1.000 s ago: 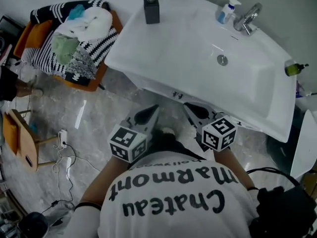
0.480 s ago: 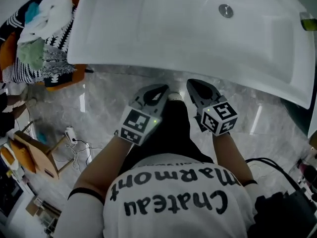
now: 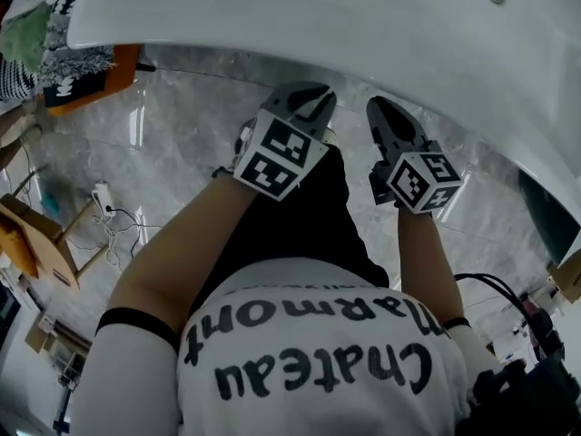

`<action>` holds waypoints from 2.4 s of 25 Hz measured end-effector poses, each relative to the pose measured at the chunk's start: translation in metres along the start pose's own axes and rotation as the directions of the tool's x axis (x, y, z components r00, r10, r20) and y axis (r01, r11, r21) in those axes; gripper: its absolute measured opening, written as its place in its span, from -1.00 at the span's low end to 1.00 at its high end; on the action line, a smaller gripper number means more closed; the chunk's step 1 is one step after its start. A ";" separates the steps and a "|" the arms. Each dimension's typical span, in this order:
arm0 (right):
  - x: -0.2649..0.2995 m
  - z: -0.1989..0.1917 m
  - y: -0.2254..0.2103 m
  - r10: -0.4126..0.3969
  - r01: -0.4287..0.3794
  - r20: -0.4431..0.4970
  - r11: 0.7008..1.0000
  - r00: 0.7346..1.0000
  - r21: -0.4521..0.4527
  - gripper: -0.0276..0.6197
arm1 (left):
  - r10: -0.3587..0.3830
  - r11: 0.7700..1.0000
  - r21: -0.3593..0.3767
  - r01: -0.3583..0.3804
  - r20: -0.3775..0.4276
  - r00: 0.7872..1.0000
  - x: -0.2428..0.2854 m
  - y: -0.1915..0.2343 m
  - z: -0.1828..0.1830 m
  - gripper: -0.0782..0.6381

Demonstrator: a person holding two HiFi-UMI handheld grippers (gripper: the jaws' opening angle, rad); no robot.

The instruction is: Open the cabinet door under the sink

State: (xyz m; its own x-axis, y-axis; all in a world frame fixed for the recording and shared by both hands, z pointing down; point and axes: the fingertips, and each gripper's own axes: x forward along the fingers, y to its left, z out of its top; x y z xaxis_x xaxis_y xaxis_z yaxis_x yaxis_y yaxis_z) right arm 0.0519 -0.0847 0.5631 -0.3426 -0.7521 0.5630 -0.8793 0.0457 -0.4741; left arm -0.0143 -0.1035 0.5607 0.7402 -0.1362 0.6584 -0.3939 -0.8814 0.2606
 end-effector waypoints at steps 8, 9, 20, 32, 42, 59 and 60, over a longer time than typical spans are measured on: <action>0.034 -0.003 -0.015 0.021 -0.019 0.018 0.995 1.000 -0.102 -0.57 | -0.049 0.998 0.045 0.047 0.039 0.998 0.046 0.004 -0.006 -0.48; 0.035 0.000 -0.015 0.027 -0.023 0.030 0.994 0.999 -0.107 -0.57 | -0.052 0.997 0.053 0.050 0.037 0.998 0.052 0.004 -0.004 -0.48; 0.042 0.011 -0.016 -0.023 0.026 0.022 0.991 0.999 -0.134 -0.70 | -0.064 0.993 0.106 0.057 0.058 0.996 0.071 0.015 0.014 -0.59; 0.034 0.016 -0.021 -0.193 0.197 0.098 0.980 0.976 -0.030 -0.74 | 0.059 0.978 -0.202 -0.052 0.031 0.998 0.073 0.019 0.020 -0.59; 0.041 0.011 -0.022 -0.027 0.027 0.003 0.999 1.000 -0.039 -0.70 | -0.019 0.973 0.228 0.043 -0.107 0.994 0.081 0.018 0.021 -0.66; 0.030 0.020 -0.023 -0.052 0.052 0.000 0.998 0.999 -0.032 -0.64 | -0.061 0.968 0.230 0.097 -0.162 0.985 0.079 0.003 0.017 -0.65; 0.029 0.021 -0.023 -0.052 0.051 -0.011 0.996 0.999 -0.077 -0.63 | -0.063 0.968 0.232 0.099 -0.158 0.985 0.079 0.002 0.018 -0.65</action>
State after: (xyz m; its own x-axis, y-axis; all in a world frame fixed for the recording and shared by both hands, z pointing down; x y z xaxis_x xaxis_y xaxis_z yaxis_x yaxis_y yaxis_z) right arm 0.0687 -0.1212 0.5764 -0.3000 -0.7463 0.5941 -0.9184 0.0574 -0.3916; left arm 0.0536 -0.1246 0.6005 0.6680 -0.0073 0.7441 -0.1820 -0.9712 0.1538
